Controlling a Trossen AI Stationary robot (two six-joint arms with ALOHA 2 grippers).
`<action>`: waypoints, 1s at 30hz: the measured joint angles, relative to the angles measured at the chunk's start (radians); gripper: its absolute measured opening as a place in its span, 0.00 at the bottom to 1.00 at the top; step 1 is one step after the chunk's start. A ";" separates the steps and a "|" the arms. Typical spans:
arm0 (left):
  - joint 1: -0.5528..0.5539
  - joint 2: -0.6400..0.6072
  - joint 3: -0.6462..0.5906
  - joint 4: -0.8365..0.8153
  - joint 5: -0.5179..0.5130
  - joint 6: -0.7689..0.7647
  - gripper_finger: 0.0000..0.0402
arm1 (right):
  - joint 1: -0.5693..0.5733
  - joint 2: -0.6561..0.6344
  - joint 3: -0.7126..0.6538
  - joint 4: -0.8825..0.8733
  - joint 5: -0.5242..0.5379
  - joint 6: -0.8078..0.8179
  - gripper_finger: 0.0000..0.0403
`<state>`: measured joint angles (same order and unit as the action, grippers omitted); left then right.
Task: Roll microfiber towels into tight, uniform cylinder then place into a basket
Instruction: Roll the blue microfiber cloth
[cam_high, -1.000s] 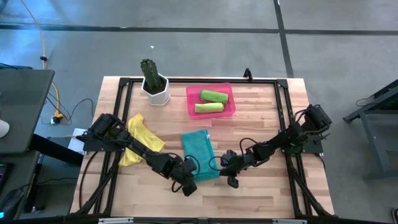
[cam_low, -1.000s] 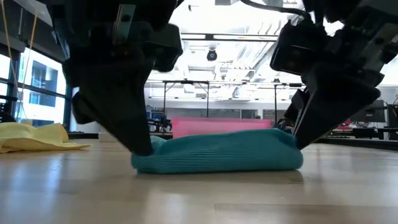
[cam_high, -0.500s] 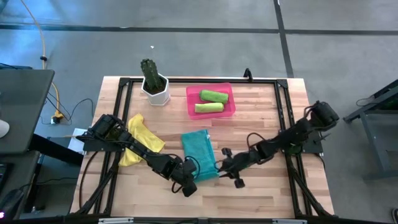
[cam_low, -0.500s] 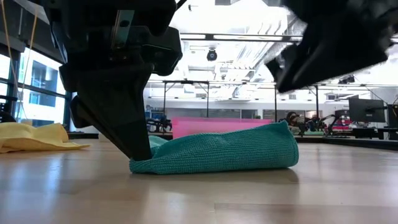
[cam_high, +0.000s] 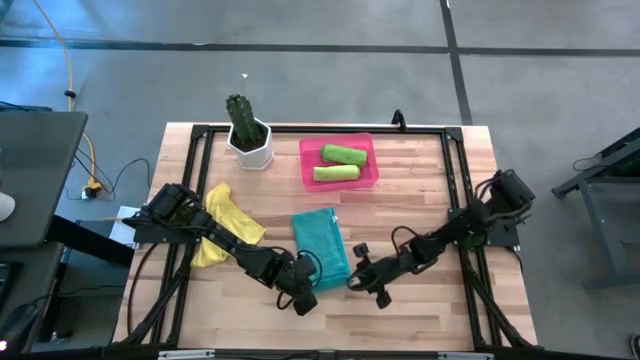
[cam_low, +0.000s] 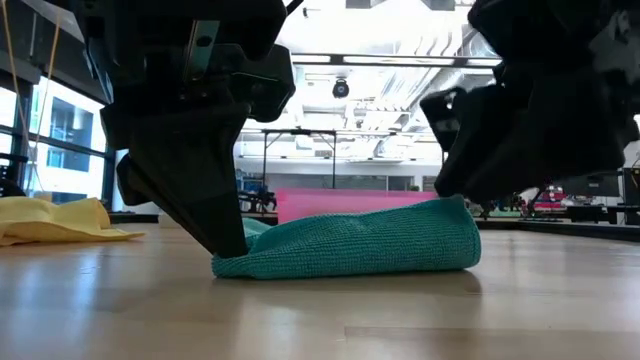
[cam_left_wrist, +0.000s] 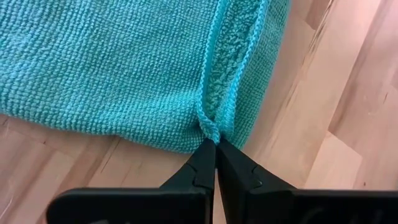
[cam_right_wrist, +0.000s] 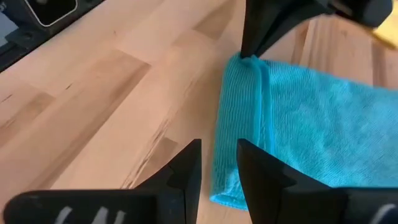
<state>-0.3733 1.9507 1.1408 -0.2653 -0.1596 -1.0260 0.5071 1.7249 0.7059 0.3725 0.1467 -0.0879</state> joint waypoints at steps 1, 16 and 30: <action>0.000 0.000 0.000 0.000 0.000 0.000 0.00 | -0.005 0.008 0.000 0.004 -0.006 0.002 0.23; 0.000 0.000 0.000 0.000 0.005 -0.002 0.00 | -0.069 0.056 0.000 0.006 -0.042 0.020 0.24; 0.000 0.000 0.000 0.001 0.024 -0.001 0.00 | -0.071 0.056 0.000 -0.017 -0.103 0.039 0.24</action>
<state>-0.3733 1.9507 1.1408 -0.2646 -0.1355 -1.0267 0.4358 1.7813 0.7059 0.3551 0.0434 -0.0487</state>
